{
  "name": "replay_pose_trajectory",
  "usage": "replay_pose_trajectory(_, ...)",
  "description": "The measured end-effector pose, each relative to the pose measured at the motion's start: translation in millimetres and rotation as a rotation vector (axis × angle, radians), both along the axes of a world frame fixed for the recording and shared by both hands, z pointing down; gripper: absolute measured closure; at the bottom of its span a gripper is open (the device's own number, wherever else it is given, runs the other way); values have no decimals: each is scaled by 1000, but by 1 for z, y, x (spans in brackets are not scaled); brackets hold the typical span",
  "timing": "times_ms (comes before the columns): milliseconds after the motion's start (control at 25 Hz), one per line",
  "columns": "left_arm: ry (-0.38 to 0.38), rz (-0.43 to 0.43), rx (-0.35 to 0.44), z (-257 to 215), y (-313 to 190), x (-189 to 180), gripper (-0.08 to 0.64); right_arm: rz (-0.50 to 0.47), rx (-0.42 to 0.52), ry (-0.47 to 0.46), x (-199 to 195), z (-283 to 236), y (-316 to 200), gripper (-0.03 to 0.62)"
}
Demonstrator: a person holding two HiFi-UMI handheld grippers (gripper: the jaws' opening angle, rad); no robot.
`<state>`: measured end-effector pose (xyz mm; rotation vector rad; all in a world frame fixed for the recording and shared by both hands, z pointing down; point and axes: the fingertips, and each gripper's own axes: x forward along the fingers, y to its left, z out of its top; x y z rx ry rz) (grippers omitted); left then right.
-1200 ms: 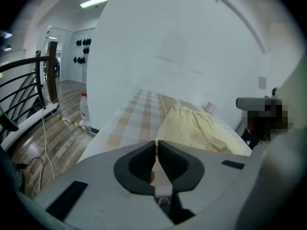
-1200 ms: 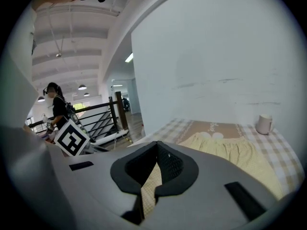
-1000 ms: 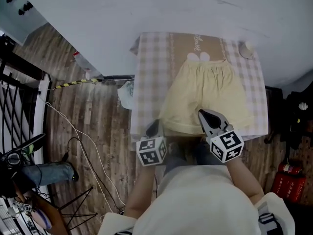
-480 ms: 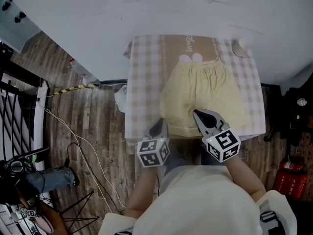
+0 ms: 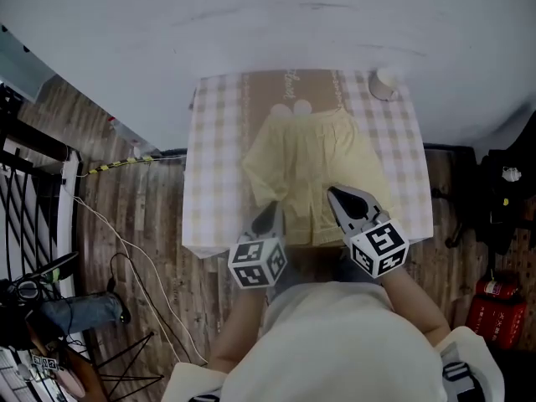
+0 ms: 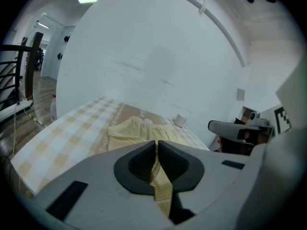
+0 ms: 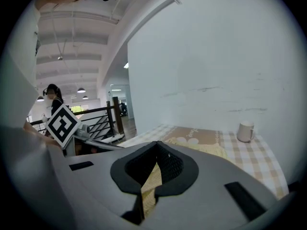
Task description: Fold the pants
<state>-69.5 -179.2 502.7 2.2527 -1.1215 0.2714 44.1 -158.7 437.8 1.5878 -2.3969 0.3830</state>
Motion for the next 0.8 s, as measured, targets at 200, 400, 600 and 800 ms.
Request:
replay_pose_trajectory(200,-3,33,5,-3,13,58,541,39,-5,-16,62,4,14,592)
replay_pose_trajectory(400,10,69,13,-10,32,113,541,73,-15,-35,114,11,27,592)
replay_pose_trajectory(600,16,95,24,-15,49,159,541,53,-11,-50,144,14,33,592)
replay_pose_trajectory(800,10,128,29,-14,68,204,541,44,-6,-61,172,16,41,592)
